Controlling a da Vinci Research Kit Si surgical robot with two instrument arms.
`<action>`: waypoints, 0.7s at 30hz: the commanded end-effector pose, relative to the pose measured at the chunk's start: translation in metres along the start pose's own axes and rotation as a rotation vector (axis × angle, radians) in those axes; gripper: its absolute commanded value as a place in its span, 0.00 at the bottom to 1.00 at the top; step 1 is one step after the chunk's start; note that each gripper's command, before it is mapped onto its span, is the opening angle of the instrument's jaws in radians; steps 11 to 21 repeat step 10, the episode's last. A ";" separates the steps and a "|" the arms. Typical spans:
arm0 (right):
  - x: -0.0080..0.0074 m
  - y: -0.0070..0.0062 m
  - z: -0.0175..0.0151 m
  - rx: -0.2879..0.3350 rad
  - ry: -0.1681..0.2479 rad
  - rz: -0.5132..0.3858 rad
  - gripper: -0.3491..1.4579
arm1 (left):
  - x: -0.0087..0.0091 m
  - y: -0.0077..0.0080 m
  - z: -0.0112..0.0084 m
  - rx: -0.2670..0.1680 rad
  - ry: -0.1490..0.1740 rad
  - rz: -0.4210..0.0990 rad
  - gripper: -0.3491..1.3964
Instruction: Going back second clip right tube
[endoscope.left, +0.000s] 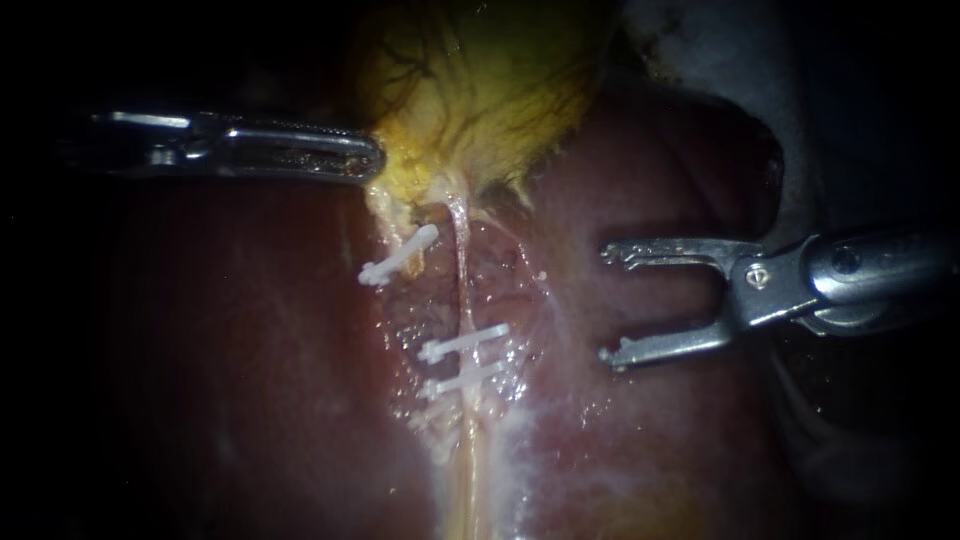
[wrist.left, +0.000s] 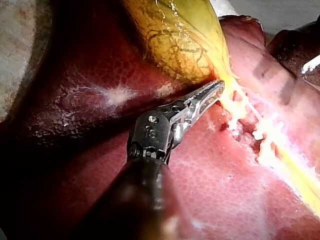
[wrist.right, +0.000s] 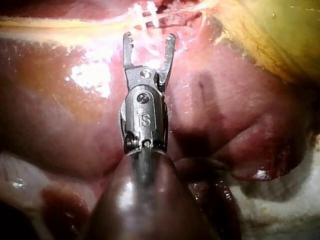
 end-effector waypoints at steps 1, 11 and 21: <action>0.0000 0.0000 0.0000 0.000 -0.003 0.000 0.52 | 0.0000 0.0001 0.0000 -0.002 0.004 0.000 0.00; 0.0000 -0.0001 0.0003 0.011 -0.002 -0.007 0.52 | -0.0001 0.0001 -0.0002 0.000 0.004 -0.001 0.00; 0.0000 -0.0001 0.0003 0.011 -0.002 -0.007 0.52 | -0.0001 0.0001 -0.0002 0.000 0.004 -0.001 0.00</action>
